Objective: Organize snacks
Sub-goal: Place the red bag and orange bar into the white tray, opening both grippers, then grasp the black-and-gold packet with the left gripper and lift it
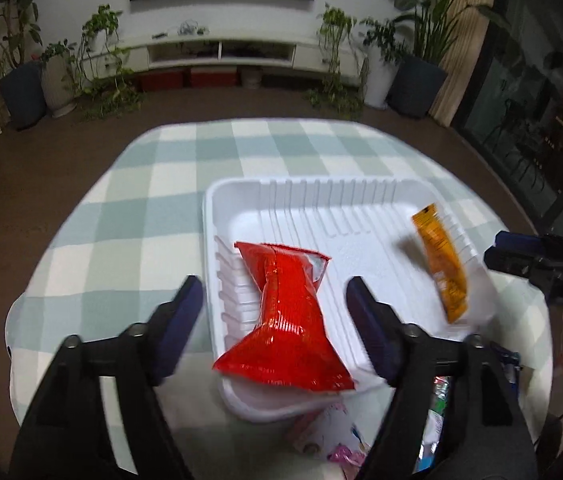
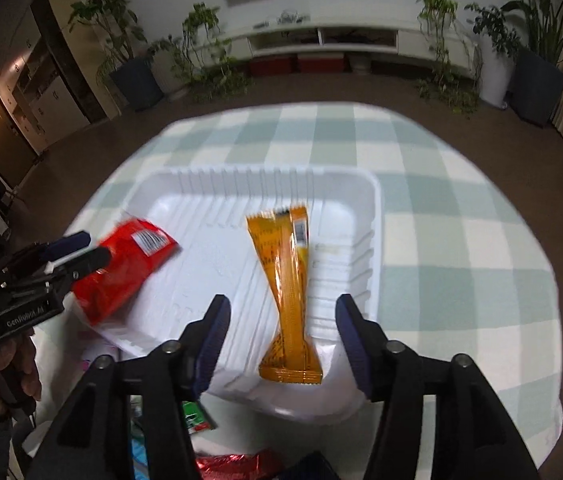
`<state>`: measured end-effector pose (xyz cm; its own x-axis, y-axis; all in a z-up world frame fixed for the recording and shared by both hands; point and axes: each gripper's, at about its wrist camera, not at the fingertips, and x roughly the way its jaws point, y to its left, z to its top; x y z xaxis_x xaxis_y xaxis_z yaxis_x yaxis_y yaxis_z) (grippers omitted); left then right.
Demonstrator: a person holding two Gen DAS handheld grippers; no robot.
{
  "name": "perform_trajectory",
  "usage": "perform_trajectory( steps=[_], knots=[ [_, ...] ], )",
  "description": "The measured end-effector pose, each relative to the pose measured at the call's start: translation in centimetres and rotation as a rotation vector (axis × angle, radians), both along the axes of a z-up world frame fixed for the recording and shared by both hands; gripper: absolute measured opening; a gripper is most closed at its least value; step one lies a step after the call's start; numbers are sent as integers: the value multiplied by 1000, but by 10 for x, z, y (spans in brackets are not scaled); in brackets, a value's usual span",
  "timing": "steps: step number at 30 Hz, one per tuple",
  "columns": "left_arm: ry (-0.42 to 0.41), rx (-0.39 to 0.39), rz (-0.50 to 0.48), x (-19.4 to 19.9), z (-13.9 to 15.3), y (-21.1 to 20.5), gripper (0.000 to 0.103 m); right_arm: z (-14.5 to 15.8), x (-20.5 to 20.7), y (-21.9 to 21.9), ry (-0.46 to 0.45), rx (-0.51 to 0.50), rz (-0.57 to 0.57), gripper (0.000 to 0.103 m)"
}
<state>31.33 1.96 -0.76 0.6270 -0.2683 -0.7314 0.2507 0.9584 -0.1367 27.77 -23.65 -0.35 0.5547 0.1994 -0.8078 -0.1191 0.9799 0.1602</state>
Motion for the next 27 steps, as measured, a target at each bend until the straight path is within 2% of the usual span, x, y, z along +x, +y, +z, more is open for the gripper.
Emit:
perform_trajectory(
  steps=[1,3,6,8,9,10,12,13,15,17,18,20,22,25,27],
  knots=[
    [-27,-9,-4,-10,7,4,85,12,-8,-4,-37,15,-9,73],
    [-77,-37,-7,-31,22,11,101,36,-25,-13,-117,81,-22,84],
    [-190,-70,2,-70,41,23,103,65,-61,-32,-231,272,-12,101],
    [-276,-103,16,-102,50,33,103,73,-89,-45,-250,421,3,103],
    [-296,-96,18,-117,51,36,103,73,-99,-47,-242,457,9,103],
    [-291,-68,20,-129,50,35,103,71,-112,-48,-227,486,14,103],
    [-236,34,47,-148,43,32,103,62,-141,-50,-179,503,3,103],
    [-201,62,81,-158,38,33,103,57,-149,-52,-145,499,-19,103],
    [-162,21,136,-180,31,41,103,37,-171,-61,-43,514,-100,103],
    [-119,-25,168,-201,24,46,103,20,-194,-70,-15,537,-168,103],
    [-97,-23,161,-207,20,44,103,15,-205,-74,-21,524,-196,103],
    [-49,28,116,-220,9,32,103,4,-233,-77,-34,476,-261,103],
    [-8,65,64,-230,-1,17,103,-8,-250,-77,-8,493,-285,103],
    [66,68,-10,-243,-15,-5,103,-20,-265,-69,12,480,-293,103],
    [96,83,-52,-245,-23,-20,103,-23,-275,-56,9,437,-274,103]
  ],
)
